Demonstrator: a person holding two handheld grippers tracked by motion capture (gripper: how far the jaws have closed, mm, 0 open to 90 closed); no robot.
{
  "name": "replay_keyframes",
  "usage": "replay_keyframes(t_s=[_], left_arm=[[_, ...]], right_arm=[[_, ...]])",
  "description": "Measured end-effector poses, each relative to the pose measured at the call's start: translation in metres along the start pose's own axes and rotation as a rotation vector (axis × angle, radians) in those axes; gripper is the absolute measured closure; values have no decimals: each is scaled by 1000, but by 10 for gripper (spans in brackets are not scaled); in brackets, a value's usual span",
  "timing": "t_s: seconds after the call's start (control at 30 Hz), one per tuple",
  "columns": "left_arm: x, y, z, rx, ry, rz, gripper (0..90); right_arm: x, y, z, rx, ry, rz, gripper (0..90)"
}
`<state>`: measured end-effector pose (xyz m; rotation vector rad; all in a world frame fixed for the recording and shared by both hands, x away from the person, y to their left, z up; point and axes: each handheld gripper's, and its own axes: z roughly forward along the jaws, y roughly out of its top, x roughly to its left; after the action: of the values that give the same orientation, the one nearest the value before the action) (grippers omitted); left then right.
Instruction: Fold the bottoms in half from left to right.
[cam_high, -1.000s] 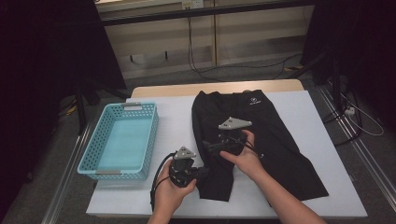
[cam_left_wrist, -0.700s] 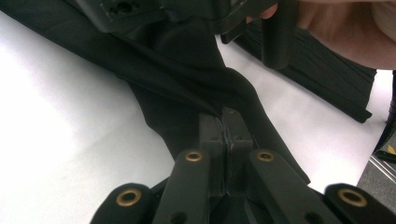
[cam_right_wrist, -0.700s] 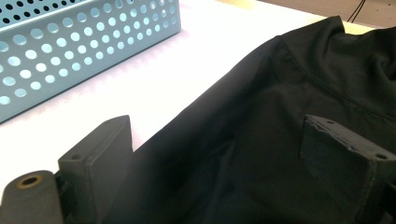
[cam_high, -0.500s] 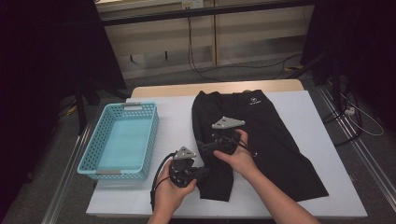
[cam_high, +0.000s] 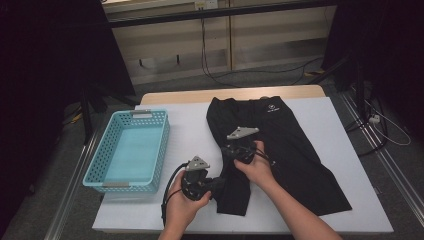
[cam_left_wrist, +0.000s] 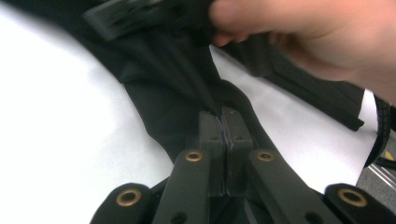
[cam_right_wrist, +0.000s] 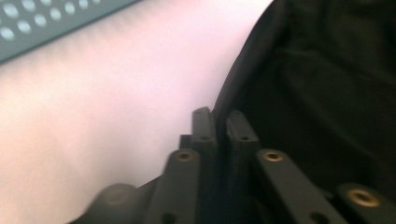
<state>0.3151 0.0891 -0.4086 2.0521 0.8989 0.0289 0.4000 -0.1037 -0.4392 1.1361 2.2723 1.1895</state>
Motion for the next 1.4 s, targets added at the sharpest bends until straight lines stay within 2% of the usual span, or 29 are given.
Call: replay_keyframes(t_s=[0.07, 0.17, 0.27, 0.37, 0.43, 0.5, 0.53, 0.63, 0.77, 0.83, 1.0, 1.1, 1.17, 1.27, 1.3, 1.33, 1.37, 1.4], left_arm=[[0, 2, 0, -2, -10, 2, 894], [-1, 3, 3, -10, -18, -1, 894], [-3, 4, 8, -3, -41, -1, 894], [-4, 4, 13, 9, -52, 7, 894], [-4, 4, 16, 18, -51, 5, 894], [-3, 4, 18, 22, -49, 3, 894], [-3, 4, 18, 22, -48, 4, 893], [-1, 6, 19, 24, -48, 3, 893], [0, 5, 20, 26, -50, 0, 893], [1, 5, 20, 28, -49, 0, 893], [3, 3, 21, 31, -42, -5, 893], [3, 2, 21, 34, -37, -6, 893], [3, 2, 22, 41, -32, 1, 893], [3, 1, 22, 37, -28, -1, 893], [3, 1, 22, 37, -27, 0, 893], [3, 1, 22, 35, -27, -2, 894], [3, 1, 22, 32, -30, -5, 894], [3, 0, 23, 27, -29, -8, 894]], right_arm=[[-4, -2, -15, -3, -31, -25, 888], [-13, -7, -38, -10, -65, -16, 889], [-18, -16, -59, -3, -105, -44, 888], [-21, -29, -69, 22, -108, -61, 870], [-22, -36, -68, 24, -93, -71, 772], [-21, -36, -64, 25, -105, -92, 657], [-21, -35, -61, 8, -104, -92, 612], [-21, -26, -49, 3, -138, -107, 522], [-22, -12, -26, -7, -134, -120, 508], [-23, -6, -13, -5, -113, -121, 513], [-24, 2, 17, 20, -113, -126, 524], [-25, 7, 31, 28, -112, -121, 535], [-25, 10, 39, 52, -114, -125, 538], [-25, 11, 49, 84, -109, -130, 606], [-26, 9, 51, 90, -112, -120, 633], [-28, 8, 51, 81, -91, -78, 668], [-30, 8, 51, 76, -82, -61, 683], [-30, 8, 51, 78, -77, -64, 753]])
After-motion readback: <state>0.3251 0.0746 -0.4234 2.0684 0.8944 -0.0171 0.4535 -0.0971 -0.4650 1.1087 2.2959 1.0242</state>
